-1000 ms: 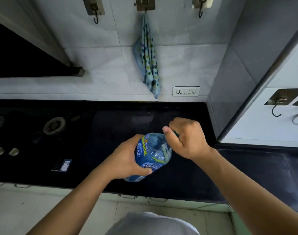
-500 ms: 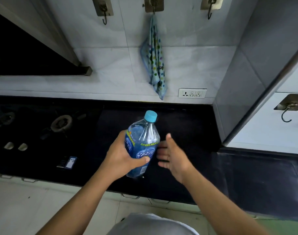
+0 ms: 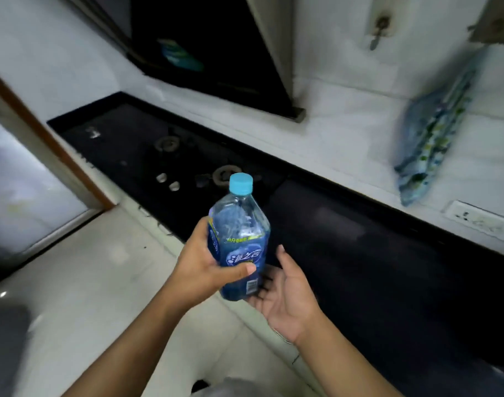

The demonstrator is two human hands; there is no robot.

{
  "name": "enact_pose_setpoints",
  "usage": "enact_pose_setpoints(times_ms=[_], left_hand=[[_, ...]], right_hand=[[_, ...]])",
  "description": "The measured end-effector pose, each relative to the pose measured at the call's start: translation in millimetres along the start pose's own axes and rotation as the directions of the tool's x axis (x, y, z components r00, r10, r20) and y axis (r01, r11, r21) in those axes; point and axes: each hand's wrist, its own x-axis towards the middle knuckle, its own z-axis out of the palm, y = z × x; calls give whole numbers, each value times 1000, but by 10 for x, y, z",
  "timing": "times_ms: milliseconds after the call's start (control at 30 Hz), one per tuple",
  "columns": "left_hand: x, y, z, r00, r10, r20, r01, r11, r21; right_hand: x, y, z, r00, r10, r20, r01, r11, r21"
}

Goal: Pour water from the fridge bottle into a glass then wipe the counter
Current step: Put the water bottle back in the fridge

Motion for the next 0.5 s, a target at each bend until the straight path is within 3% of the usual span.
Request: enact_pose_setpoints(times_ms=[267,500], left_hand=[[-576,-217,-1634,932,-32,-362,10,998,-62],[-1173,-548,-3333,844,-41,-534,36,999,-21]], right_hand=[[431,750,1487,969,86,232,-33,974,-223],[804,1817,2994,917,202,345,-82,940,-332]])
